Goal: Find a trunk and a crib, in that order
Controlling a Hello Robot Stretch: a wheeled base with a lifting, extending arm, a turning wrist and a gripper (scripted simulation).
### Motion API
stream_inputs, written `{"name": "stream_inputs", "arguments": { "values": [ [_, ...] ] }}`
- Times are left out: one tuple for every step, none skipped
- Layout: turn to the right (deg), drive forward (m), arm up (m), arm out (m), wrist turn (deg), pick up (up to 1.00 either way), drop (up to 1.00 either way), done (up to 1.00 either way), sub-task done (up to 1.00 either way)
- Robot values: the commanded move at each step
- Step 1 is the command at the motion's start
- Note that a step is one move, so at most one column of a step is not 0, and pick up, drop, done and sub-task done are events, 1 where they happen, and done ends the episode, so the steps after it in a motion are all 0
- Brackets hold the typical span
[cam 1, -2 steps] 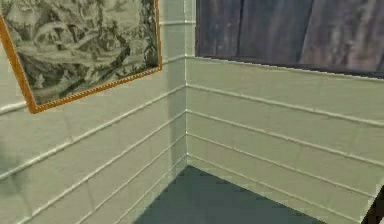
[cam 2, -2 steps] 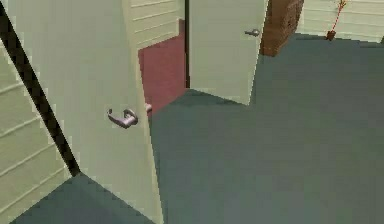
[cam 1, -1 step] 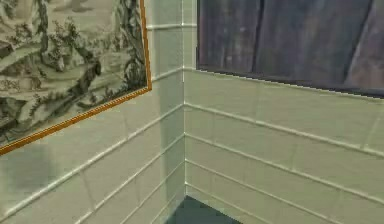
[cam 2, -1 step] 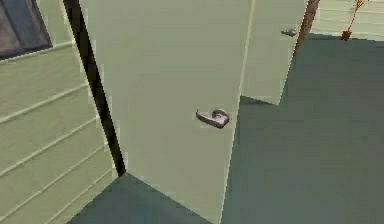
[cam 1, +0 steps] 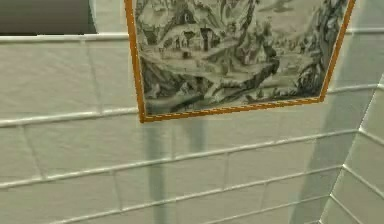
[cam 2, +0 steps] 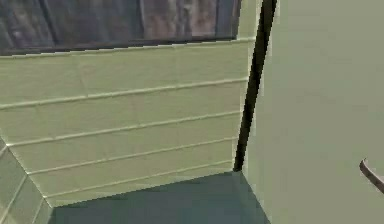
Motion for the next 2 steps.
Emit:
{"name": "stream_inputs", "arguments": {
  "values": [
    [-45.0,0.0,0.0,0.0,0.0,0.0,0.0,0.0,0.0],
    [-30.0,0.0,0.0,0.0,0.0,0.0,0.0,0.0,0.0]
  ]
}}
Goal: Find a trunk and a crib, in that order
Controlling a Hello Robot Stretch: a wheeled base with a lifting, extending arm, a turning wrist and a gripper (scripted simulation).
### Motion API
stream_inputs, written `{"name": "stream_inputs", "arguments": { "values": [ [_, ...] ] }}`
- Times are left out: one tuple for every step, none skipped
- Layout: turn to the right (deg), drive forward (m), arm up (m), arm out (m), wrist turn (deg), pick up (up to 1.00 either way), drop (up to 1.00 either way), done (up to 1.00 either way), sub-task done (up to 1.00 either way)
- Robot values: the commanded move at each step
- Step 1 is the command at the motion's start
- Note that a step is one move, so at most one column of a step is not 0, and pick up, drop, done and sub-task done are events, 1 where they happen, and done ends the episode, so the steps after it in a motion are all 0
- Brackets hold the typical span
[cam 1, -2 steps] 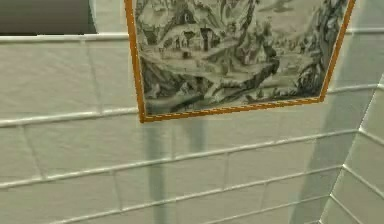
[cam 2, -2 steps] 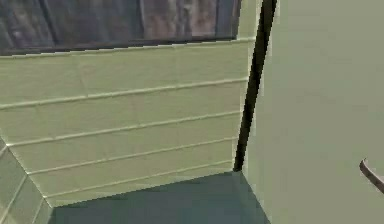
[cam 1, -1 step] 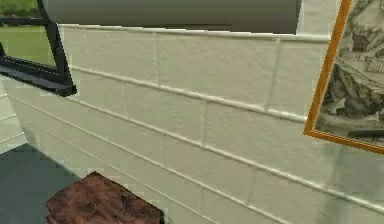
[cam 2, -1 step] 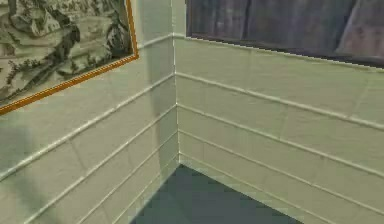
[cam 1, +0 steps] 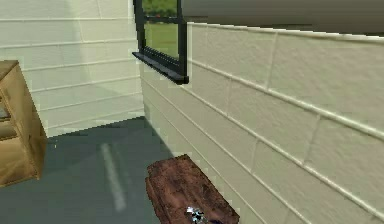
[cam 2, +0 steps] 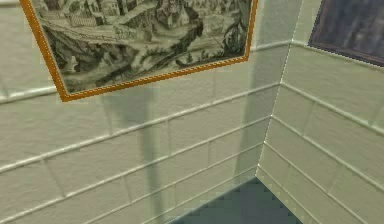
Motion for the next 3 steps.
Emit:
{"name": "stream_inputs", "arguments": {
  "values": [
    [0.0,0.0,0.0,0.0,0.0,0.0,0.0,0.0,1.0],
    [-45.0,0.0,0.0,0.0,0.0,0.0,0.0,0.0,0.0],
    [-33.0,0.0,0.0,0.0,0.0,0.0,0.0,0.0,0.0]
  ]
}}
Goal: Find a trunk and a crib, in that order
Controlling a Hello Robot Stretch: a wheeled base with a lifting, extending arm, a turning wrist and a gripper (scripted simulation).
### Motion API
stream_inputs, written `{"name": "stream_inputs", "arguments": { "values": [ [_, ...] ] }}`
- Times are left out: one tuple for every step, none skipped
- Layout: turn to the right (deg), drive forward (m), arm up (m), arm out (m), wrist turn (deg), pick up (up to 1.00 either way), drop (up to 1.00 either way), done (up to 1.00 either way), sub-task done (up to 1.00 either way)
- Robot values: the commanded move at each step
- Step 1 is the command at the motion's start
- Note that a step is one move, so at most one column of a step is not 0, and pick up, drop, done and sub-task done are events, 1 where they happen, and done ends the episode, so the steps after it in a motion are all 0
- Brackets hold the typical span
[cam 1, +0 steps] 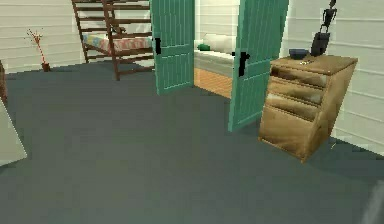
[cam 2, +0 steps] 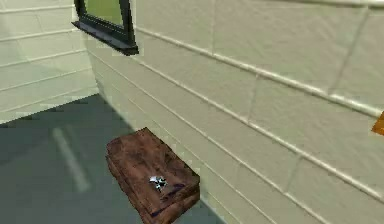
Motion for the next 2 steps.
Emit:
{"name": "stream_inputs", "arguments": {
  "values": [
    [0.0,1.0,0.0,0.0,0.0,0.0,0.0,0.0,0.0],
    [0.0,1.0,0.0,0.0,0.0,0.0,0.0,0.0,0.0]
  ]
}}
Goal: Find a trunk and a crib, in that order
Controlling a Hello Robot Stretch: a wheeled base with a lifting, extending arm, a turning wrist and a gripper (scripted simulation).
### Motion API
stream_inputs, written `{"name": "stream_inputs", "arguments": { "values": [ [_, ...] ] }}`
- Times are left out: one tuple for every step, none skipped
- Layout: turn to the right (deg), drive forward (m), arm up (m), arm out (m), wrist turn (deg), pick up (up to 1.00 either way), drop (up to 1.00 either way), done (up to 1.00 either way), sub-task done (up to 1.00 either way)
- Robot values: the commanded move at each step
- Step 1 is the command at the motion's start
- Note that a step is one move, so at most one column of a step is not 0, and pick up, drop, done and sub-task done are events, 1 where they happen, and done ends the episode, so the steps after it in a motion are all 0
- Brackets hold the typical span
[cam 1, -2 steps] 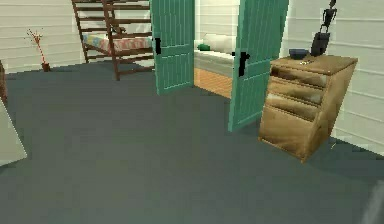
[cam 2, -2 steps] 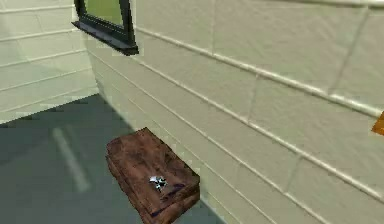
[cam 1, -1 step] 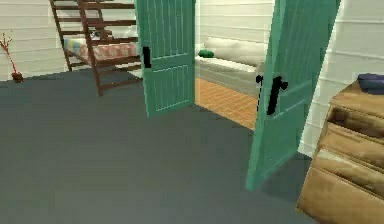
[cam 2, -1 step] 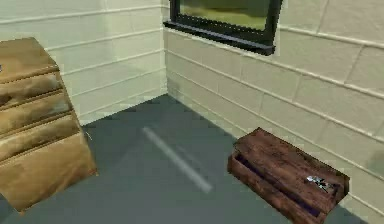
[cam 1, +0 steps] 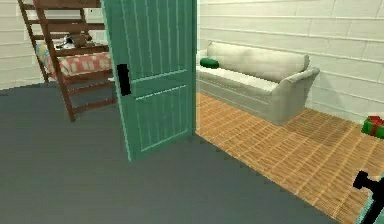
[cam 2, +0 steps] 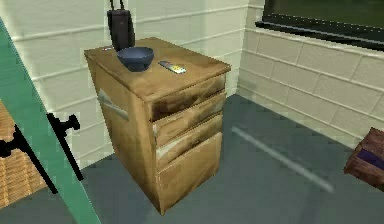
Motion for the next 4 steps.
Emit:
{"name": "stream_inputs", "arguments": {
  "values": [
    [-6.0,0.0,0.0,0.0,0.0,0.0,0.0,0.0,0.0],
    [0.0,0.3,0.0,0.0,0.0,0.0,0.0,0.0,0.0],
    [18.0,0.0,0.0,0.0,0.0,0.0,0.0,0.0,0.0],
    [0.0,1.0,0.0,0.0,0.0,0.0,0.0,0.0,0.0]
  ]
}}
